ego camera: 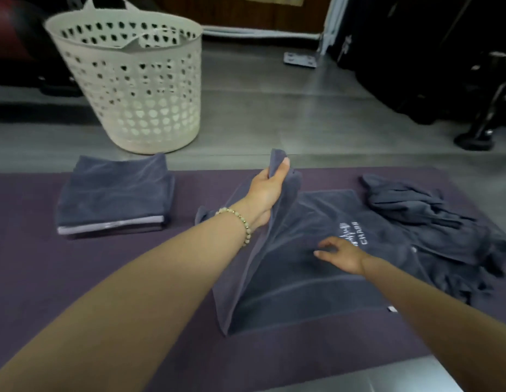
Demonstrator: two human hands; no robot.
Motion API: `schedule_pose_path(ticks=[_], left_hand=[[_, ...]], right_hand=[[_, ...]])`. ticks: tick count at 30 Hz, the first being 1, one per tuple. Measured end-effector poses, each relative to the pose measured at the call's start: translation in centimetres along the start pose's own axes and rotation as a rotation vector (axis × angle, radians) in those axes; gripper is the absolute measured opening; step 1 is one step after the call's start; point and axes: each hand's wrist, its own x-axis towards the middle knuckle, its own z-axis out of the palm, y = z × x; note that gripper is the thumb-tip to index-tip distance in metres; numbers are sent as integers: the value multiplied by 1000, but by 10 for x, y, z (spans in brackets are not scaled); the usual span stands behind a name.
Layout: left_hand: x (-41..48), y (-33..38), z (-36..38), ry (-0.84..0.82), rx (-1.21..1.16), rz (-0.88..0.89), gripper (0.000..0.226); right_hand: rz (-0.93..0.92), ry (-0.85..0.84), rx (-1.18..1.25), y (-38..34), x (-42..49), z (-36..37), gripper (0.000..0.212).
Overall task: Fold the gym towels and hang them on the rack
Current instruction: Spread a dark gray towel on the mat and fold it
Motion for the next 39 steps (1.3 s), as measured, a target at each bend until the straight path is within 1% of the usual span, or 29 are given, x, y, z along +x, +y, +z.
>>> schedule_pose_path(ticks=[2, 5, 6, 8, 9, 12, 14, 15, 18, 20, 22, 23, 24, 26, 28, 30, 32, 34, 35, 37, 39], left_hand=[[7, -10, 43, -62, 8, -20, 23], [13, -63, 83, -53, 95, -98, 21], [13, -89, 88, -32, 148, -136, 25], [8, -135, 92, 16, 234, -202, 46], [8, -150, 93, 31, 267, -220, 50], [15, -163, 103, 78, 260, -247, 53], [23, -160, 115, 73, 245, -230, 45], [25, -160, 122, 58, 245, -214, 38], [24, -166, 134, 45, 239, -197, 27], [24, -171, 135, 65, 205, -210, 24], [25, -172, 135, 84, 184, -211, 27], [26, -172, 133, 93, 179, -206, 30], [27, -173, 131, 102, 176, -202, 33], [27, -170, 126, 117, 164, -198, 36], [26, -163, 119, 145, 155, -195, 47], [27, -149, 108, 178, 143, -150, 49], [28, -128, 94, 201, 134, -62, 43], [27, -102, 74, 229, 103, 41, 37], [25, -87, 63, 247, 92, 87, 36], [20, -59, 37, 279, 84, 181, 37], [11, -31, 12, 289, 67, 243, 36]], right_hand=[[85, 63, 88, 43, -5, -15, 44], [201, 174, 198, 104, -11, -27, 50], [228, 213, 216, 122, -14, -30, 51], [285, 296, 265, 157, -17, -35, 53], [324, 333, 304, 172, -19, -37, 55], [418, 425, 383, 219, -18, -38, 76], [435, 432, 456, 252, -8, -31, 91], [439, 431, 472, 253, -10, -31, 92], [451, 432, 414, 250, -8, -34, 69], [474, 407, 380, 250, -2, -38, 54], [517, 416, 368, 250, 3, -42, 31], [519, 421, 360, 249, 3, -43, 25], [516, 424, 359, 246, 1, -44, 28], [448, 432, 403, 234, -2, -45, 31], [275, 437, 432, 209, -5, -47, 26], [75, 399, 471, 165, -10, -54, 19], [-127, 304, 588, 112, -17, -62, 18], [-299, 248, 601, 57, -28, -73, 20], [-369, 213, 592, 32, -34, -78, 16], [-458, 108, 559, -11, -45, -85, 13], [-510, -20, 524, -49, -54, -90, 17]])
